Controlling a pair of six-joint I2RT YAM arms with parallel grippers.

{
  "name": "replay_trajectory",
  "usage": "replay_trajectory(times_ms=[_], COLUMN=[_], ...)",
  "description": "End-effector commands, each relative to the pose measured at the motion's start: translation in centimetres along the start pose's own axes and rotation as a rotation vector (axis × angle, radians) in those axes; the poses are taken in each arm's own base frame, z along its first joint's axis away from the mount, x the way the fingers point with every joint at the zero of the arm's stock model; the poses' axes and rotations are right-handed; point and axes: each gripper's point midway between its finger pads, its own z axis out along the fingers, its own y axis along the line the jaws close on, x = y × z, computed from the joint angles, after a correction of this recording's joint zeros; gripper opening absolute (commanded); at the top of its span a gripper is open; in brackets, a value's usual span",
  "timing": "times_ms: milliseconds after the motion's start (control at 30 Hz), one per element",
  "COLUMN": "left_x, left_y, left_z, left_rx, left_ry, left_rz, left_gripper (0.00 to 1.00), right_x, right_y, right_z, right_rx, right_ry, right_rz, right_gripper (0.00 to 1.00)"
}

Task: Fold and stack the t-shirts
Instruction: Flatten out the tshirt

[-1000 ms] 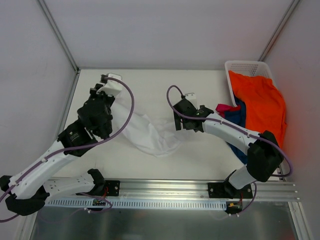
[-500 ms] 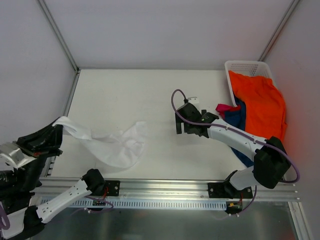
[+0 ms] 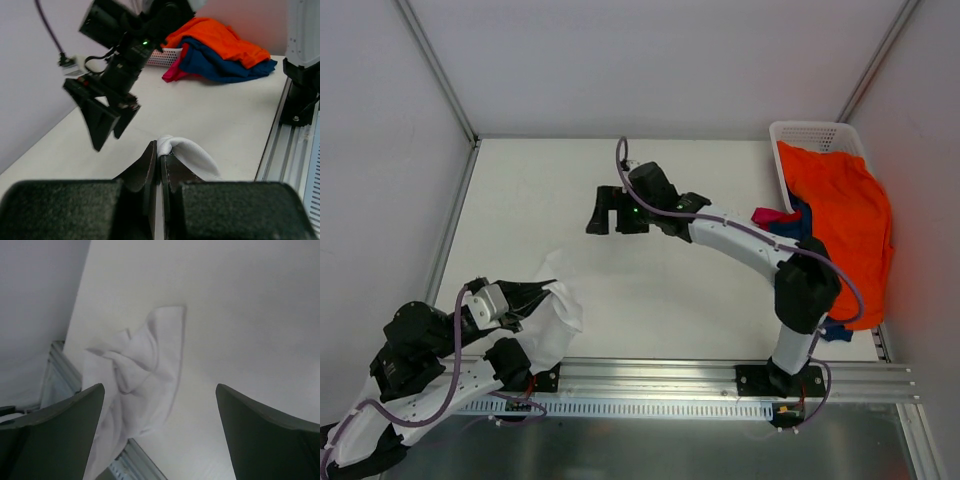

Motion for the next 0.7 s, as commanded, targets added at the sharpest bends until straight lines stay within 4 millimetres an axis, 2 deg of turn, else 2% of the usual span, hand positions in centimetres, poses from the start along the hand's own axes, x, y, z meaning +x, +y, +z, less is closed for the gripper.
replay_trajectory(times_ms=[0,33,67,100,133,200,233,267,333,367,500,567,600,667], left_x=[-2.0,-1.9,-1.8,-1.7,-1.6,-1.5,-1.5,-1.5,-1.6,-1.7,-1.7,-1.7,-1.6,-1.6], left_y=[-0.9,-1.0,-1.0,-1.1,-1.1,-1.2,-1.2,-1.1,-0.8,-0.6,-0.2,-0.2,-0.2,-0.2], left_z=[-0.6,-0.6,-0.5,-0.4,-0.3,-0.2,-0.2,-0.2,-0.5,-0.5,-1.0,-1.0,-0.9,-0.8], left_rx=[0.049,0.05,0.052,0.056,0.058,0.063,0.062,0.058,0.037,0.025,-0.008,-0.009,-0.008,-0.004], left_ry=[-0.099,-0.098,-0.09,-0.088,-0.084,-0.082,-0.083,-0.084,-0.096,-0.1,-0.118,-0.121,-0.118,-0.113], left_rz=[-0.012,-0.012,-0.013,-0.014,-0.014,-0.017,-0.017,-0.019,-0.017,-0.018,-0.023,-0.024,-0.026,-0.028], left_gripper=[0.0,0.0,0.0,0.0,0.0,0.0,0.0,0.0,0.0,0.0,0.0,0.0,0.0,0.0], right_x=[-0.9,0.3,1.6,0.8,1.6,3.2,3.7,5.0,6.5,8.0,10.8,11.4,12.8,13.5], right_y=[8.6,9.6,9.4,10.9,11.6,11.5,11.2,10.2,10.1,9.4,6.4,6.3,5.4,5.6], right_z=[2.1,2.7,4.8,4.9,5.5,7.2,7.7,8.3,8.8,8.9,9.0,9.3,9.6,10.2], right_rx=[-0.279,-0.285,-0.27,-0.299,-0.315,-0.299,-0.283,-0.255,-0.229,-0.194,-0.064,-0.076,-0.062,-0.078], right_ry=[0.07,0.121,0.169,0.16,0.18,0.203,0.209,0.229,0.229,0.257,0.252,0.241,0.264,0.269], right_rz=[0.023,0.018,0.033,0.029,0.031,0.065,0.09,0.105,0.114,0.117,0.132,0.144,0.152,0.159], right_gripper=[0.98,0.97,0.97,0.97,0.97,0.97,0.97,0.97,0.97,0.96,0.96,0.96,0.96,0.96])
